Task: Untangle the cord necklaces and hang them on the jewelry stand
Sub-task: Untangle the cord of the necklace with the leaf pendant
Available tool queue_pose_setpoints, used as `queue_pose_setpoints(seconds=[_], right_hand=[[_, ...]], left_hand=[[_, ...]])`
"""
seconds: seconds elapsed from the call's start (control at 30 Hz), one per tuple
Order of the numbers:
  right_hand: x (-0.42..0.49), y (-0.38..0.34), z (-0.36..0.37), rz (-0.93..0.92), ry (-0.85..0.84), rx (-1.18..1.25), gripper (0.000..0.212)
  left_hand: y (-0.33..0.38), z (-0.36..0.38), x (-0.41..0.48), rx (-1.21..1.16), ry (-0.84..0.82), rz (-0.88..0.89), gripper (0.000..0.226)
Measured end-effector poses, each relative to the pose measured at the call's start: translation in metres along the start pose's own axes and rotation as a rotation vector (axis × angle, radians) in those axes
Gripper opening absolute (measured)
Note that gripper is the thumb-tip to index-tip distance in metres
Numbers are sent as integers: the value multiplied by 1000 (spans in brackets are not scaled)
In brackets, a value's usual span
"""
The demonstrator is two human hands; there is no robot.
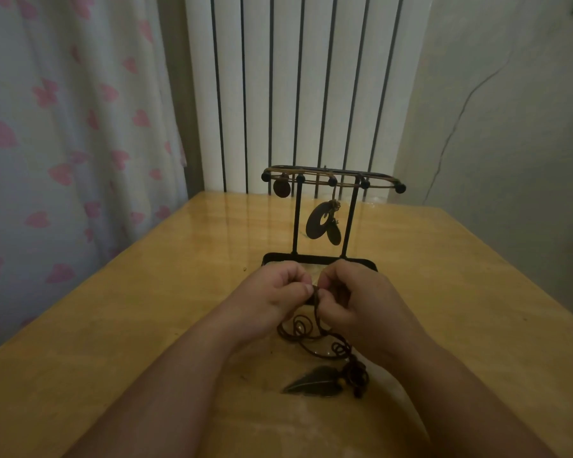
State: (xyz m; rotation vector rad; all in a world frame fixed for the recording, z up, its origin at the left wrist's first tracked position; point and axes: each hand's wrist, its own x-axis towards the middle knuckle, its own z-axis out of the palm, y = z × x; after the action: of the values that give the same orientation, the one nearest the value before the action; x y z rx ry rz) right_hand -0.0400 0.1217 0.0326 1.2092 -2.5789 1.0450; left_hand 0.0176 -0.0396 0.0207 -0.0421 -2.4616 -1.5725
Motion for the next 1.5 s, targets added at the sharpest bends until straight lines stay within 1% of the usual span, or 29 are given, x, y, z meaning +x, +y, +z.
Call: queue_pose_setpoints(seconds=[0.13, 0.23, 0.4, 0.5, 0.67, 0.77, 0.9, 0.97, 1.03, 1.17, 1.3, 1.5], right_hand=[[1, -1, -1, -17, -4, -20, 11], [3, -3, -1, -24, -32, -71, 17], [2, -1, -4, -8, -24, -70, 14], [1, 0, -5, -5, -41, -68, 17], [2, -3, -5, -9, -33, -97, 9], [2, -4, -5, -20, -34, -117, 10], [2, -4, -4, -15, -53, -143, 5], [2, -4, -4, -14, -51, -149, 3], [2, -4, -4, -14, -44, -144, 3], [2, -3, -5, -8, -28, -66, 6], [1, -2, -5, -13, -24, -23, 5], [2, -2, -3, -12, -31, -46, 9]], left_hand=[[0, 1, -1, -13, -25, -11, 26], [0, 3, -1, 0, -42, -24, 23], [0, 4, 0, 5, -15, -28, 25], [0, 4, 1, 16, 3, -17, 24], [1, 1, 1, 28, 20, 1, 25], [2, 2, 2, 41, 12, 3, 23], [1, 3, 2, 52, -2, 2, 29], [1, 3, 1, 38, -11, 5, 32], [2, 3, 1, 20, -26, 11, 28], [1, 1, 1, -34, -31, 6, 29], [0, -1, 0, -69, -55, 7, 23], [0, 0, 0, -114, -91, 11, 24]])
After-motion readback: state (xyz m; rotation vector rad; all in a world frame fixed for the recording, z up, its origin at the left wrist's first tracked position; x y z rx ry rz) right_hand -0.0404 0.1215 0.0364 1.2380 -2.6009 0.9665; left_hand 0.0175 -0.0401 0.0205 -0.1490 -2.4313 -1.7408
